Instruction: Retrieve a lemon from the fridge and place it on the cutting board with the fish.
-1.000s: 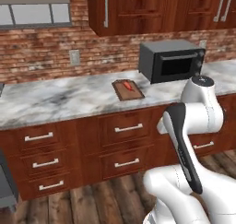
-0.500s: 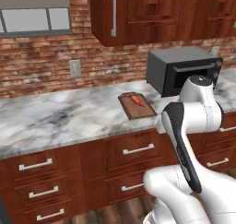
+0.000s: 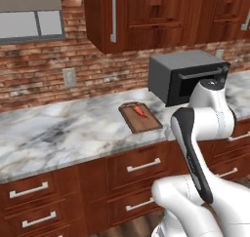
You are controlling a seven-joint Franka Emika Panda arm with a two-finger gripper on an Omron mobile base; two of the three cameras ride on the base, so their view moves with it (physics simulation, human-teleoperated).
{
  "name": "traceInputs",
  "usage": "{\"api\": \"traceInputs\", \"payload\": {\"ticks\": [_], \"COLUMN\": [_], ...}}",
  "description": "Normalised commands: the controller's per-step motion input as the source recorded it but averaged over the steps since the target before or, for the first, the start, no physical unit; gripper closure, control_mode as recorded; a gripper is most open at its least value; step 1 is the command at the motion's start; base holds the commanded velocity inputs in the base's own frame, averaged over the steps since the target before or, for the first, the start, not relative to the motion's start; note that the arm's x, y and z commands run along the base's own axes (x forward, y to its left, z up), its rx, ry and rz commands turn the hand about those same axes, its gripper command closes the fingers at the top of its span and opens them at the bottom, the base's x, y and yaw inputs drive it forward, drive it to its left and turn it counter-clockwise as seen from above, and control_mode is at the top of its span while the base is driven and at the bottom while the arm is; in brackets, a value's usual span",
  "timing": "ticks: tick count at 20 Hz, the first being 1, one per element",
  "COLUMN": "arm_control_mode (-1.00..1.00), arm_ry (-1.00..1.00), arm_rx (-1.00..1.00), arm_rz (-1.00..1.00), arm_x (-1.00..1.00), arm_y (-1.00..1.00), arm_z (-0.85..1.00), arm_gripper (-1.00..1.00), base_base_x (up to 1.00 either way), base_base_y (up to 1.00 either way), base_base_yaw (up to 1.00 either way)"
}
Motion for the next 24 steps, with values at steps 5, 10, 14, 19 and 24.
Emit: {"api": "traceInputs", "payload": {"ticks": [5,10,14,19,24], "arm_control_mode": [1.00,1.00,1.00,1.00,1.00], "arm_ry": [0.00,0.00,0.00,0.00,0.00], "arm_rx": [0.00,0.00,0.00,0.00,0.00], "arm_rz": [0.00,0.00,0.00,0.00,0.00], "arm_x": [0.00,0.00,0.00,0.00,0.00], "arm_y": [0.00,0.00,0.00,0.00,0.00], "arm_z": [0.00,0.00,0.00,0.00,0.00], "arm_gripper": [1.00,1.00,1.00,1.00,1.00], "base_base_x": [0.58,0.57,0.12,0.03,0.00], "base_base_y": [0.00,-0.03,-0.25,-0.09,0.00], "base_base_yaw": [-0.05,0.00,0.03,0.01,0.00]}}
